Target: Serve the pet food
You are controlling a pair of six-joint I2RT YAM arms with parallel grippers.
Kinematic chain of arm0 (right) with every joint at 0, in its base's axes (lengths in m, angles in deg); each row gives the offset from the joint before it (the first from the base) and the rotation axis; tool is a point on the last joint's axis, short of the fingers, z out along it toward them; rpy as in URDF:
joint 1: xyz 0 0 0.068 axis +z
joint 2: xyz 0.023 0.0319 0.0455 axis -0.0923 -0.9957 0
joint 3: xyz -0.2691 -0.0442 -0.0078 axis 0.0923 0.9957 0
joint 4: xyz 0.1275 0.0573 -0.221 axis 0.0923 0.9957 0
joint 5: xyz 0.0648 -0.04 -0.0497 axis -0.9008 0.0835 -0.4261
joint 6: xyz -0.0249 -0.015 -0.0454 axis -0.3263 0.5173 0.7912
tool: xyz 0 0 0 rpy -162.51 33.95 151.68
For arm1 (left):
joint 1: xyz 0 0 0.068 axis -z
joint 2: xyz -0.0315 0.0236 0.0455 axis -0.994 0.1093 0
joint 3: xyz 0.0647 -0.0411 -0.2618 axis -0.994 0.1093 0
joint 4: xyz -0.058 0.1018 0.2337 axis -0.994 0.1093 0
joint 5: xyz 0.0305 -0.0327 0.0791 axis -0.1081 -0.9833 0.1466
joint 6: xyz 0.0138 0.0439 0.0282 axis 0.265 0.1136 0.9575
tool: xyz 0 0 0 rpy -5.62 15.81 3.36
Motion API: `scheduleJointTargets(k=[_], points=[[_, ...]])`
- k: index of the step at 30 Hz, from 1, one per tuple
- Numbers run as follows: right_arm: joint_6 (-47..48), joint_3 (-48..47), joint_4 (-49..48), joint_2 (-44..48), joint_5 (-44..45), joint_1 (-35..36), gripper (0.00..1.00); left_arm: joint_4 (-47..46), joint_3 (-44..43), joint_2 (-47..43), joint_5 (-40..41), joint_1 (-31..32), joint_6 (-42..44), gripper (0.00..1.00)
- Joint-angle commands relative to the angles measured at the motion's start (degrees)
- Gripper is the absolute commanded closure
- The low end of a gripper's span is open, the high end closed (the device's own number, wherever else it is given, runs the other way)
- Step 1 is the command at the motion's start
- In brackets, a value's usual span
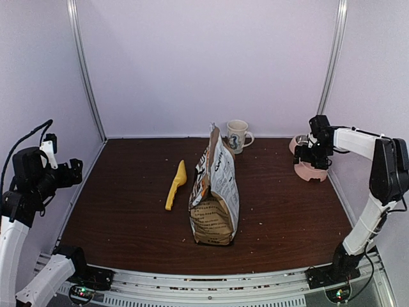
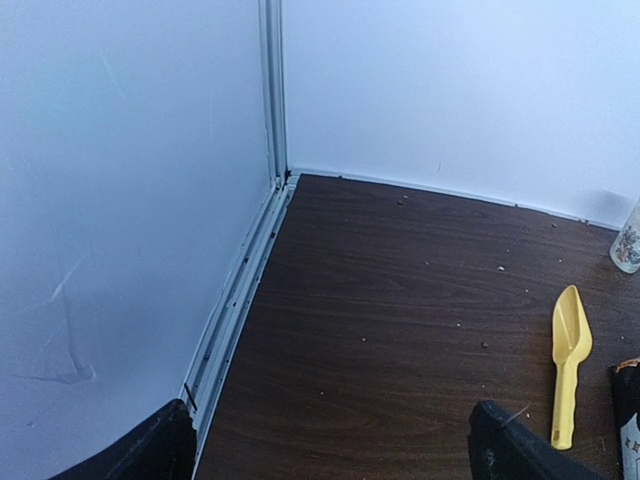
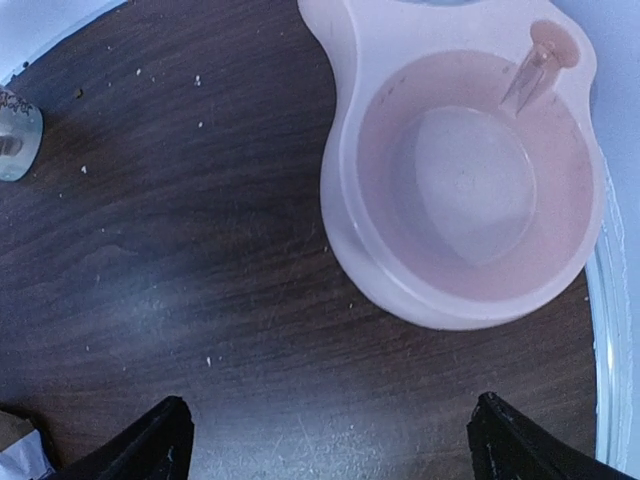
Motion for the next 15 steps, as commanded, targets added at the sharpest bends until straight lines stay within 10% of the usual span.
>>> scheduleJointTargets(k=[1,15], points=[[2.73,-4.88,-1.54,-4.13,0.55,-1.33,0.02,-2.64,0.56,0.39,0.32,-0.24,-0.20,0.02],[4.98,-9.77,2.00,-13.18,-4.40,-2.71,0.02,-2.63,0.50,0.95,0.21,-0.24,-0.11,0.02]])
